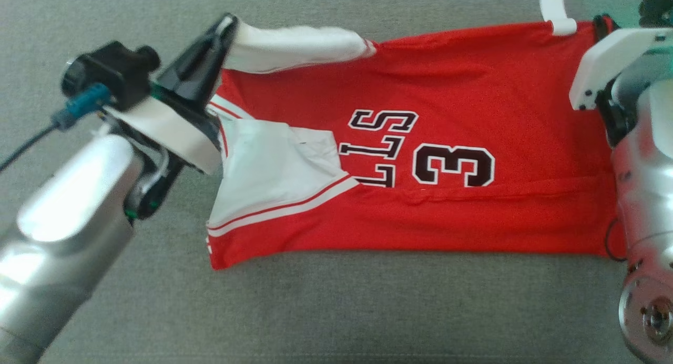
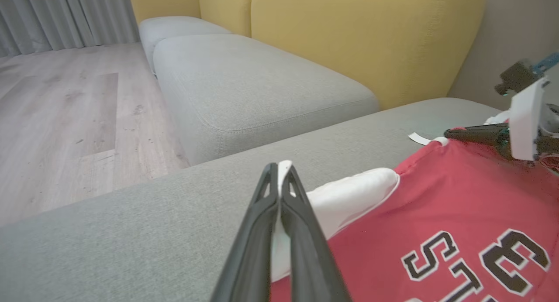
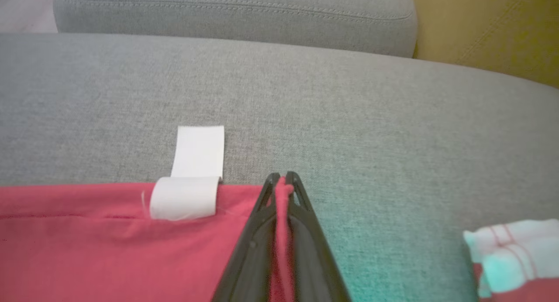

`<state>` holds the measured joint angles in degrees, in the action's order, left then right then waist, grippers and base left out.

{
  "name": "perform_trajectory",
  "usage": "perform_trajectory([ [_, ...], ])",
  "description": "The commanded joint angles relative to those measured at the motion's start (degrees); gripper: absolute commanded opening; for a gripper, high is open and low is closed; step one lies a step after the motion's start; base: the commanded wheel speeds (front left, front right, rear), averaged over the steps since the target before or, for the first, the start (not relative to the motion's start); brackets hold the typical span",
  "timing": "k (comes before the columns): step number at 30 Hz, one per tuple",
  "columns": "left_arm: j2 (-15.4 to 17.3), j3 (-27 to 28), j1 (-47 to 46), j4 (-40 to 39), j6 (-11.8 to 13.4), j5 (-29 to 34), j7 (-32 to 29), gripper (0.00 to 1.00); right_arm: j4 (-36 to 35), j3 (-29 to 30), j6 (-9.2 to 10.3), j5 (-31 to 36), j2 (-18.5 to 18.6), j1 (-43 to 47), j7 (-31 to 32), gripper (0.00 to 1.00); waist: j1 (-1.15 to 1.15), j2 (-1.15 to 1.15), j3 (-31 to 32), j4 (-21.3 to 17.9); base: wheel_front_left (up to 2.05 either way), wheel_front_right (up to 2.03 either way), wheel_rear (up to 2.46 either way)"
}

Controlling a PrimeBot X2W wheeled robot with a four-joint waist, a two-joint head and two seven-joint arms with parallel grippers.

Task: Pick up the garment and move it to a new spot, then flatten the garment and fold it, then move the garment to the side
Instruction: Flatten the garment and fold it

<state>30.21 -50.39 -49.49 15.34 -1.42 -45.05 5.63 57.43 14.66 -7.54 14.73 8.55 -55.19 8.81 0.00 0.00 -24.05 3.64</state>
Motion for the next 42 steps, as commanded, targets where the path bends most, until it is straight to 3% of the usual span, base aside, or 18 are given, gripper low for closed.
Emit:
perform_trajectory([
  [1, 3.0, 3.6, -3.9, 0.4, 0.4, -0.3, 0.4, 0.00, -1.1, -2.0, 0.05, -1.0, 0.1, -4.0, -2.3, 0.00, 0.00, 0.00, 0.5, -1.0, 0.00, 0.00, 0.00],
  [10, 4.0, 7.2, -15.0, 11.3, -0.9, 0.8, 1.5, 0.00, 1.2, -8.2, 0.05, -9.2, -1.5, -12.9, -9.9, 0.00, 0.00, 0.00, -1.6, -5.1, 0.00, 0.00, 0.00],
  [21, -1.5, 8.5, -28.5, 27.4, -2.4, 5.3, 8.4, 0.00, 4.0, -12.1, 0.05, -15.9, -1.9, -19.2, -19.0, 0.00, 0.00, 0.00, -2.7, -6.6, 0.00, 0.00, 0.00],
  [30, -4.1, 6.2, -22.0, 30.7, -5.3, 5.8, 9.3, 0.00, 9.3, -18.5, 0.05, -22.0, 0.9, -14.3, -19.6, 0.00, 0.00, 0.00, 0.3, -4.3, 0.00, 0.00, 0.00],
  [39, -1.7, 2.8, -10.6, 25.7, -5.9, 5.4, 9.2, 0.00, 9.2, -27.7, 0.05, -30.3, 4.9, -6.3, -16.2, 0.00, 0.00, 0.00, 4.0, -2.6, 0.00, 0.00, 0.00],
  [42, -0.6, -0.5, -6.3, 22.3, -6.0, 4.1, 6.4, 0.00, 8.6, -30.7, 0.05, -33.6, 7.0, -3.3, -13.5, 0.00, 0.00, 0.00, 5.5, -2.1, 0.00, 0.00, 0.00],
])
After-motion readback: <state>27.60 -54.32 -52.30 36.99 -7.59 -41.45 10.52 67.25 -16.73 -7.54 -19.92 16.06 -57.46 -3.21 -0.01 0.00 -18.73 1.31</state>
